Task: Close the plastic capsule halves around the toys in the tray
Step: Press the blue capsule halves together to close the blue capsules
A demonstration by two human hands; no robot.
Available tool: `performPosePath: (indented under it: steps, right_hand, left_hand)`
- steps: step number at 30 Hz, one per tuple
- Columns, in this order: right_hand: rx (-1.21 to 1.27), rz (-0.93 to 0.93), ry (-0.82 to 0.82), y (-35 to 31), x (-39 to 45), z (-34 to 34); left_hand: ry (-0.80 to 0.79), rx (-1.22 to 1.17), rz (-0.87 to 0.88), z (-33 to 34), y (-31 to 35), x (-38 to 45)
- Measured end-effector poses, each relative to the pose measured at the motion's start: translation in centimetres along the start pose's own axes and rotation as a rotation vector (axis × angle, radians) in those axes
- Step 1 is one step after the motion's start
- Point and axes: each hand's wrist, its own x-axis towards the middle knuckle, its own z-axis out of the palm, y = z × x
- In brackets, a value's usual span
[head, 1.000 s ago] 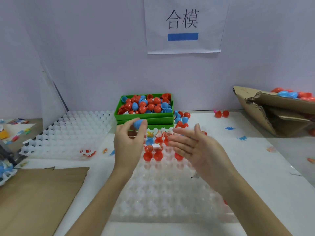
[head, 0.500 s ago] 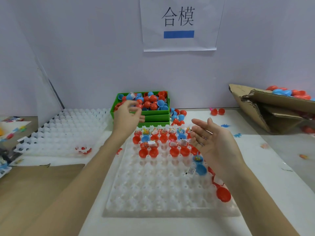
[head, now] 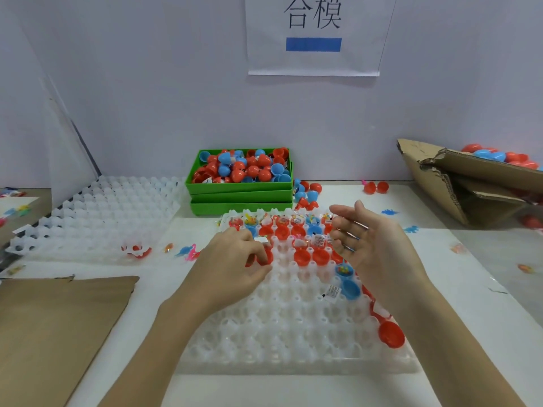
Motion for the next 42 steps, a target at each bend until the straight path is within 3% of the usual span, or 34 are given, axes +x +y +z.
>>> performPosePath:
  steps: [5, 11, 18, 24, 30, 36, 42]
  right_hand:
    - [-0.179, -0.057, -0.007, 0.5, 0.1, 0.3]
    - [-0.677, -0.404, 0.032, 1.6, -0.2, 1.0]
    - [-0.606, -0.253, -0.257, 1.9, -0.8, 1.3]
    - [-0.598, -0.284, -0.232, 2.4, -0.7, 1.2]
    - [-0.703, -0.281, -0.287, 2.3, -0.8, 1.4]
    - [-0.838, -0.335, -0.165, -0.8, -0.4, -0.8]
    - [-1.268, -0.316, -0.214, -2.7, -0.3, -3.0]
  left_hand:
    - [0.115, -0.139, 0.007, -0.4, 0.8, -0.3]
    - [0.252, -0.154, 0.171, -1.0, 2.1, -0.6]
    - [0.244, -0.164, 0.301, -1.3, 2.9, -0.6]
    - [0.191, -0.335, 0.185, -1.6, 2.9, -1.0]
    - [0.266, -0.435, 0.083, -1.8, 2.7, -0.6]
    - [0.343, -0.131, -0.079, -0.3, 1.2, -0.5]
    - [0.281, 0.004, -0.062, 0.9, 1.1, -0.4]
